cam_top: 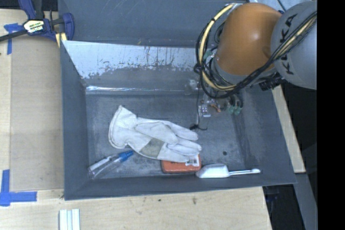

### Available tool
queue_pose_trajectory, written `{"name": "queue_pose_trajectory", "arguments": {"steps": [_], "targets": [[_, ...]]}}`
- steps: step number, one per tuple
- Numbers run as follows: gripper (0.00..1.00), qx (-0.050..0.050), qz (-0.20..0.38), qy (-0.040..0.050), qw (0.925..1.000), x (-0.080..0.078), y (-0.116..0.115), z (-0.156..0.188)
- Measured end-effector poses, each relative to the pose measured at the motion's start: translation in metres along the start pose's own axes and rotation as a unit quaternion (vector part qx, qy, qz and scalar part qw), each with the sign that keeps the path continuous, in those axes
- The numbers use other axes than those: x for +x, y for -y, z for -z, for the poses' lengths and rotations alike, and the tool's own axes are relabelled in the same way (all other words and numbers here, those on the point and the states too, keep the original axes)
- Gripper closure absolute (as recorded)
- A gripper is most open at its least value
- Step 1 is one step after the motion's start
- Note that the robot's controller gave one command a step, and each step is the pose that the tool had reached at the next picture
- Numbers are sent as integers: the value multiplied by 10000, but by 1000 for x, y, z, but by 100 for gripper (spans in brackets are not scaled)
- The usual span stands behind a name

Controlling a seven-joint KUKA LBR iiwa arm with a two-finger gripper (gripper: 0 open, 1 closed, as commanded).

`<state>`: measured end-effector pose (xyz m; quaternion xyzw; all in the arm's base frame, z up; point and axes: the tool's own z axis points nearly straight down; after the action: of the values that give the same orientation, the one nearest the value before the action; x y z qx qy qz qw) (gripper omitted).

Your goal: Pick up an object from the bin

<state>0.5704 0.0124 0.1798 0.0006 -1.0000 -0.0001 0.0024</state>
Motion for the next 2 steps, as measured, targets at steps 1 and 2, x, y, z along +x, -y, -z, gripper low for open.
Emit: {"name": "queue_pose_trajectory", "arguments": {"steps": [1,2], "targets": [[0,-1,-2,42,10000,-1,0,5],[0,-1,-161,71,9998,-5,-22,-40]]}}
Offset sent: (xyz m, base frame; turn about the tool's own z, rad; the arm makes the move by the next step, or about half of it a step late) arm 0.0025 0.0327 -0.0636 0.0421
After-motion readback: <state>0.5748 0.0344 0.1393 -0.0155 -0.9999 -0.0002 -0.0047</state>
